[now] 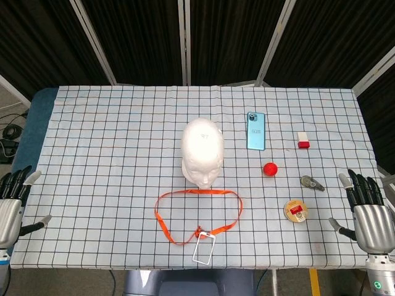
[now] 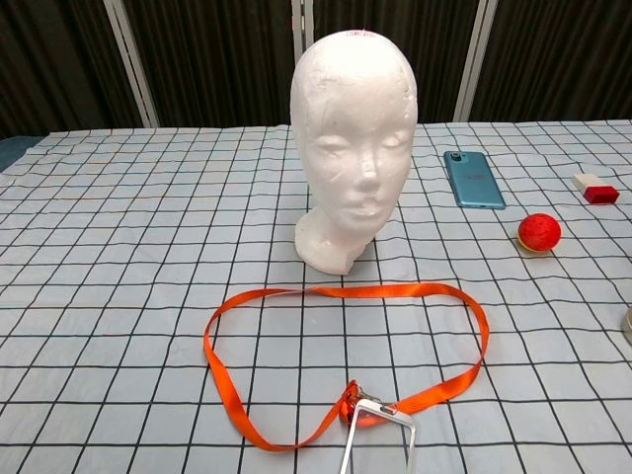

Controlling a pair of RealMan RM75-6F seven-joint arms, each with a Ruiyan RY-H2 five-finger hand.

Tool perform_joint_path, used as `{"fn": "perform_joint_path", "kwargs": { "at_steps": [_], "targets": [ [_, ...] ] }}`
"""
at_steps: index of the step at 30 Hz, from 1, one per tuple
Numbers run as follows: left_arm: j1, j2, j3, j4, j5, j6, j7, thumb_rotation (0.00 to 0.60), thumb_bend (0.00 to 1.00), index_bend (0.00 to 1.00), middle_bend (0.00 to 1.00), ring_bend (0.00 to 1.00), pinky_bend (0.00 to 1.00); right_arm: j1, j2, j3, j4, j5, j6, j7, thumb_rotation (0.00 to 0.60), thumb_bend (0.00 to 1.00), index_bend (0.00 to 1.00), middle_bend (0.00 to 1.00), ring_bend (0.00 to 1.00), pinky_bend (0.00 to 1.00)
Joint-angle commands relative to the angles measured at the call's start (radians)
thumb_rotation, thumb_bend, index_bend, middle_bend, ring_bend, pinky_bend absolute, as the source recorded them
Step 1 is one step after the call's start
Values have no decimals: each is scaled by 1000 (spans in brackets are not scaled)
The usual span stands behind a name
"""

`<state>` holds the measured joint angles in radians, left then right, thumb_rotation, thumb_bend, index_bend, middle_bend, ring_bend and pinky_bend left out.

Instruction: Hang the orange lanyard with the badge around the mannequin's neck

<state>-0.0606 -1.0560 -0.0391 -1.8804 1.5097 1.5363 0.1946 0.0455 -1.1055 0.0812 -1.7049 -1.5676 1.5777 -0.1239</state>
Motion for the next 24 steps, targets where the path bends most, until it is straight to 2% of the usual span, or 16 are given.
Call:
{"fn": "perform_joint_path", "kwargs": {
  "at_steps": [1, 4, 7, 12, 14, 17, 24],
  "targets": [
    [-2, -3, -2, 6, 2, 0, -10, 600, 0, 0, 0, 0, 0, 3, 1, -3, 5, 1, -9, 9, 600, 0, 25, 0, 0, 0],
    [-5, -11, -5, 18, -5, -6, -7, 600, 0, 0, 0, 0, 0, 12, -3, -8, 12, 9, -37, 14, 600, 0, 39, 0, 0, 0],
    [-11, -22, -8, 25, -19, -19, 4, 600, 0, 0, 0, 0, 0, 52, -9, -8, 5, 17, -113, 56, 600, 0, 96, 0, 0, 0],
    [-28, -43, -18, 38, -47, -48, 27, 600, 0, 0, 0, 0, 0, 200, -15, 23, 0, 40, -339, 89, 600, 15, 264, 0, 0, 0],
    [-35, -49, -26, 43, -67, -61, 31, 600, 0, 0, 0, 0, 0, 250, -25, 33, -12, 62, -421, 87, 600, 83, 353, 0, 0, 0],
    [-43, -55, -37, 54, -95, -73, 42, 600, 0, 0, 0, 0, 0, 318, -68, 49, -15, 101, -520, 60, 600, 185, 419, 0, 0, 0],
    [-50, -64, -46, 65, -137, -89, 56, 600, 0, 0, 0, 0, 0, 431, -216, 64, 60, 170, -647, -68, 600, 261, 461, 0, 0, 0]
  ]
}}
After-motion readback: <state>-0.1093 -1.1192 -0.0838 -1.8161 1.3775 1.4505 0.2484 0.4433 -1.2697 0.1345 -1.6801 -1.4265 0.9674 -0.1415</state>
